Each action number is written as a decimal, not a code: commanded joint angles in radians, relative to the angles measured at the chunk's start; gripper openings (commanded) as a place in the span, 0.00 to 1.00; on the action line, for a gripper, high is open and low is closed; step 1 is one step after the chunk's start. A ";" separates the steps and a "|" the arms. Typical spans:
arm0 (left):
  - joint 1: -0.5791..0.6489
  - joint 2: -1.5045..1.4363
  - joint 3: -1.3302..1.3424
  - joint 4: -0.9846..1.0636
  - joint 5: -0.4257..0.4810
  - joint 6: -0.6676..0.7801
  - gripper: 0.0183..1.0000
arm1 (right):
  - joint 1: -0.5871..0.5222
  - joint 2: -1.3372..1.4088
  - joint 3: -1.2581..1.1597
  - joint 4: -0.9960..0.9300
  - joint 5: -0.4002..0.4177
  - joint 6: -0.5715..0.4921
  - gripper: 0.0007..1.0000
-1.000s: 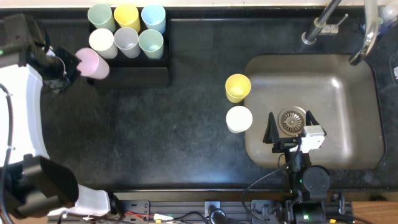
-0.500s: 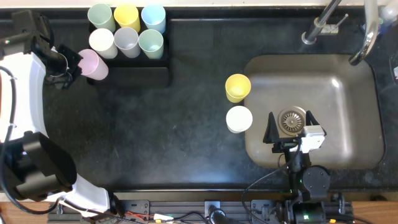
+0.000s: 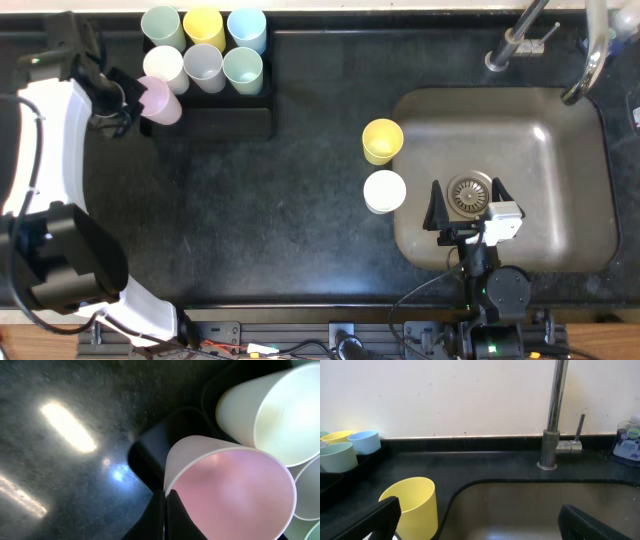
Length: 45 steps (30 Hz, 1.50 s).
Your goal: Store Cups
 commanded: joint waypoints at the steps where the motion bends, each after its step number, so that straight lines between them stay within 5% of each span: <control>1: -0.012 0.010 0.023 0.000 -0.035 -0.030 0.02 | 0.006 -0.008 -0.014 0.005 -0.004 -0.003 0.99; 23: -0.010 0.104 0.023 0.038 -0.070 -0.043 0.02 | 0.006 -0.008 -0.013 0.005 -0.004 -0.003 1.00; 25: -0.010 0.104 0.023 0.038 -0.072 -0.043 0.18 | 0.006 -0.008 -0.013 0.005 -0.004 -0.003 1.00; 29: -0.010 0.104 0.023 0.040 -0.072 -0.043 0.98 | 0.006 -0.008 -0.013 0.005 -0.004 -0.003 1.00; 40: -0.035 -0.049 0.029 0.038 -0.018 0.018 1.00 | 0.006 -0.008 -0.014 0.005 -0.004 -0.003 1.00; 45: -0.217 -0.117 0.120 -0.001 0.003 0.154 1.00 | 0.006 -0.008 -0.014 0.005 -0.004 -0.003 1.00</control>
